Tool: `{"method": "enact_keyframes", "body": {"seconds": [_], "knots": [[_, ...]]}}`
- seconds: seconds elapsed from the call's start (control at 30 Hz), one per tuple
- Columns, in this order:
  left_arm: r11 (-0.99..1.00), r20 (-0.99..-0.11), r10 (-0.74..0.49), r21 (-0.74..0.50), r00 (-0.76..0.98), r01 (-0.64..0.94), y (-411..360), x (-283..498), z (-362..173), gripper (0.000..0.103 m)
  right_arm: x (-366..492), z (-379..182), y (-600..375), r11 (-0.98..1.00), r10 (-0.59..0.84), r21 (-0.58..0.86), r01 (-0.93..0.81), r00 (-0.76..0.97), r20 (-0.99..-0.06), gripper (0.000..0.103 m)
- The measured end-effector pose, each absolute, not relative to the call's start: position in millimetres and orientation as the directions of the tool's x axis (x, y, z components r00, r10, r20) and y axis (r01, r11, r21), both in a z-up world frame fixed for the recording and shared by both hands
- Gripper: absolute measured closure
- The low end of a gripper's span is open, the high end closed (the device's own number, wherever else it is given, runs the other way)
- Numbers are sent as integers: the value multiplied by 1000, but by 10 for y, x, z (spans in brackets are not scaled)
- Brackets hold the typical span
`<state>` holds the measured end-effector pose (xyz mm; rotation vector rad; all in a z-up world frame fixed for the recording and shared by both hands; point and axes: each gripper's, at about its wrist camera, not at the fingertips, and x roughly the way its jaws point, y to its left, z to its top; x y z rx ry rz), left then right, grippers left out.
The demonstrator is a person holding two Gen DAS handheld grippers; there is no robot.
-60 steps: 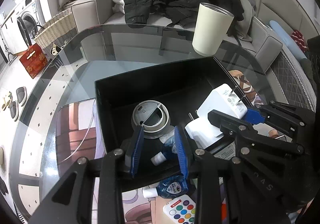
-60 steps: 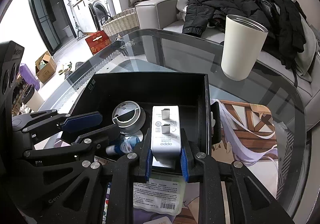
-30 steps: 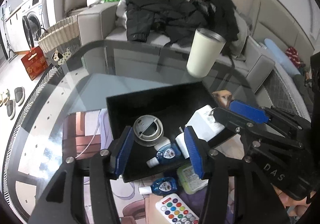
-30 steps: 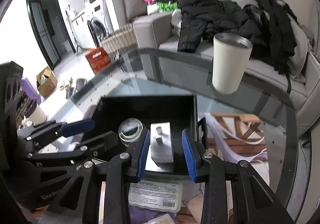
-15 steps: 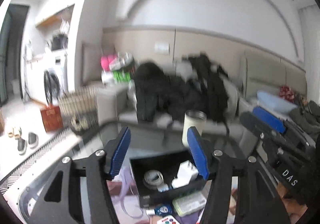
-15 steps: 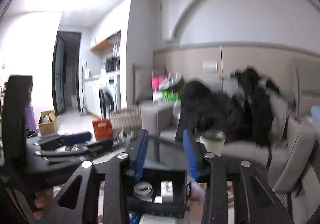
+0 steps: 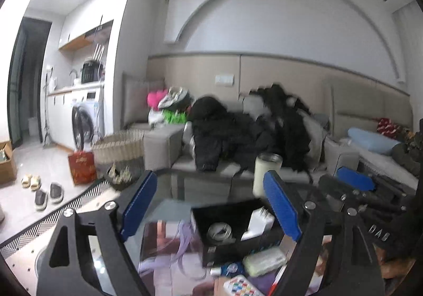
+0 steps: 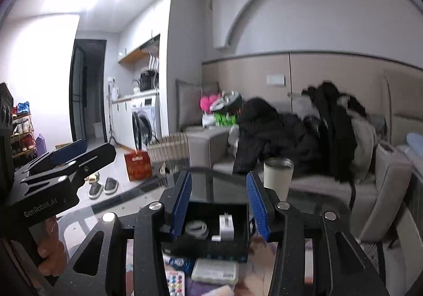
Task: Organize rigid objects
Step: 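Lift both grippers out of the box and move toward the remaining items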
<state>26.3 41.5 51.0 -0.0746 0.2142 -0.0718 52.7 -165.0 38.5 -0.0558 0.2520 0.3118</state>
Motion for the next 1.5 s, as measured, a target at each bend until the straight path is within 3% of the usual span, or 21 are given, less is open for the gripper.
{"method": "enact_keyframes", "body": {"seconds": [0.27, 0.43, 0.53, 1.0, 1.47, 1.5], "knots": [[996, -496, -35, -92, 868, -13, 416, 667, -45, 19, 1096, -280, -1595, 963, 266, 113, -246, 784, -561, 51], [992, -680, -51, -119, 732, -41, 371, 785, -511, 19, 1299, -713, -1559, 966, 256, 154, -209, 674, -693, 51], [994, -734, -53, -102, 677, -33, 277, 800, -697, 19, 1331, -933, -1506, 966, 250, 152, -207, 617, -746, 51], [996, -784, -84, -89, 616, 24, -76, 917, -894, 19, 1234, -1289, -1595, 965, 172, 25, -260, 560, -810, 48], [994, -836, -107, -73, 538, 84, -416, 1118, -1098, 19, 1232, -1262, -1916, 964, 200, 63, -259, 547, -813, 55], [994, -833, -102, -64, 544, 88, -424, 1112, -1107, 22, 1227, -1259, -1910, 963, 200, 59, -264, 547, -813, 55]]}}
